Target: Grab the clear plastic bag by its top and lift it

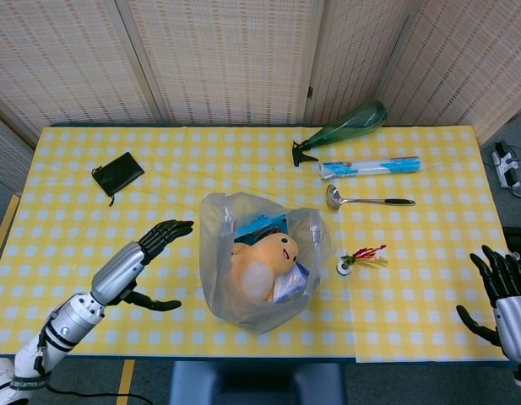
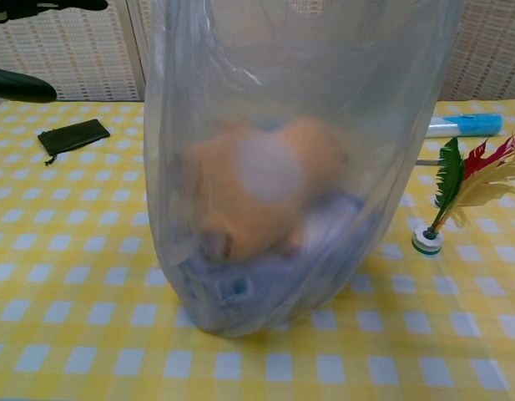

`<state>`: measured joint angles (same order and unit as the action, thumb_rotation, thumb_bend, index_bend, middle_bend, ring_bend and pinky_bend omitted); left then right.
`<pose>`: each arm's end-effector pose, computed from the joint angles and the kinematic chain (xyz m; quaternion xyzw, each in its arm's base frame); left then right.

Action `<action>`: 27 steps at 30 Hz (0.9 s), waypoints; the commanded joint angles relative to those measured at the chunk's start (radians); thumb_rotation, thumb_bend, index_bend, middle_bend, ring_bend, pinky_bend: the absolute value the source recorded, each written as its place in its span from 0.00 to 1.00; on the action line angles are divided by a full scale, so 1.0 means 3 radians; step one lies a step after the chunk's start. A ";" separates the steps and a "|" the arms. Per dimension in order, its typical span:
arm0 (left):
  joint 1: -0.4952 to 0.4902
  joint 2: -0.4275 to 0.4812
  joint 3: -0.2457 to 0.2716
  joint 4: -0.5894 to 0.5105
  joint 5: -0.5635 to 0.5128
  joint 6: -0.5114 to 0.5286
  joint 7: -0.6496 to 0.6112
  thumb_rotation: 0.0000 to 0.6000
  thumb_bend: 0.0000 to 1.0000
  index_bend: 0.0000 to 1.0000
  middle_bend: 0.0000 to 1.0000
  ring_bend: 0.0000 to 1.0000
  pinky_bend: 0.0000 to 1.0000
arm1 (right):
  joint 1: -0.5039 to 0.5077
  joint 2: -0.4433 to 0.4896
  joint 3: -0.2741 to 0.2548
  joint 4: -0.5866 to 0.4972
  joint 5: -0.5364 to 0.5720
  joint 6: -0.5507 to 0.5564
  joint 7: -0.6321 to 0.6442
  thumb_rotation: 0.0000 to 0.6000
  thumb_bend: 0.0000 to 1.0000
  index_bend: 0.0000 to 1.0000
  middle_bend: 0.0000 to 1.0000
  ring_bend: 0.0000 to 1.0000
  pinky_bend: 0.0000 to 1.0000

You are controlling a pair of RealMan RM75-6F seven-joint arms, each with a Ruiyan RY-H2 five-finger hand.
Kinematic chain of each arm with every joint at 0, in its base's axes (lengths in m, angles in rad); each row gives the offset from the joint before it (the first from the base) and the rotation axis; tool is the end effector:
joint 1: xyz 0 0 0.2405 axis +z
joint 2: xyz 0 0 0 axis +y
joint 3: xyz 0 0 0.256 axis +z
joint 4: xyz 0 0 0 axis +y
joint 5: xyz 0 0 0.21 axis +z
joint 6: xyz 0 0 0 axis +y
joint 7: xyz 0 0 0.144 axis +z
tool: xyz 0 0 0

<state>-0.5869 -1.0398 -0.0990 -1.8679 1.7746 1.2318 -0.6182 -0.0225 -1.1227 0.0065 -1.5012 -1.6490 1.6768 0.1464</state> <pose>-0.1189 0.2664 0.1252 -0.6668 -0.4464 -0.5809 0.1366 -0.3201 -0.1369 0.1775 0.5849 -0.3582 0.4406 0.5793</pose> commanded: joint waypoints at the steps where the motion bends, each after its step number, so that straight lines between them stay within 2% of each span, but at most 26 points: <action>1: -0.0077 -0.0047 -0.0034 -0.0049 -0.0018 -0.0072 0.0119 1.00 0.12 0.02 0.08 0.06 0.06 | -0.0009 0.0003 -0.0001 0.0004 -0.0006 0.0013 0.0010 1.00 0.31 0.00 0.00 0.00 0.00; 12: -0.0324 -0.0231 -0.0116 -0.0087 -0.0189 -0.0343 0.0440 1.00 0.12 0.05 0.09 0.09 0.06 | -0.0043 0.0020 -0.0009 0.0019 -0.0037 0.0057 0.0068 1.00 0.31 0.00 0.00 0.00 0.00; 18: -0.0461 -0.0257 -0.0184 -0.0116 -0.0213 -0.0419 0.0451 0.88 0.12 0.05 0.11 0.10 0.06 | -0.0078 0.0021 0.0009 0.0025 0.0008 0.0092 0.0104 1.00 0.31 0.00 0.00 0.00 0.00; 27: -0.0628 -0.0346 -0.0205 -0.0137 -0.0190 -0.0493 0.0482 0.88 0.12 0.06 0.13 0.13 0.08 | -0.0074 0.0010 0.0017 0.0015 0.0017 0.0058 0.0072 1.00 0.31 0.00 0.00 0.00 0.00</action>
<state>-0.7743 -1.1426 -0.1613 -1.9087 1.7186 1.0849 -0.4742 -0.0447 -1.1197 0.0115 -1.4967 -1.6438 1.6940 0.1680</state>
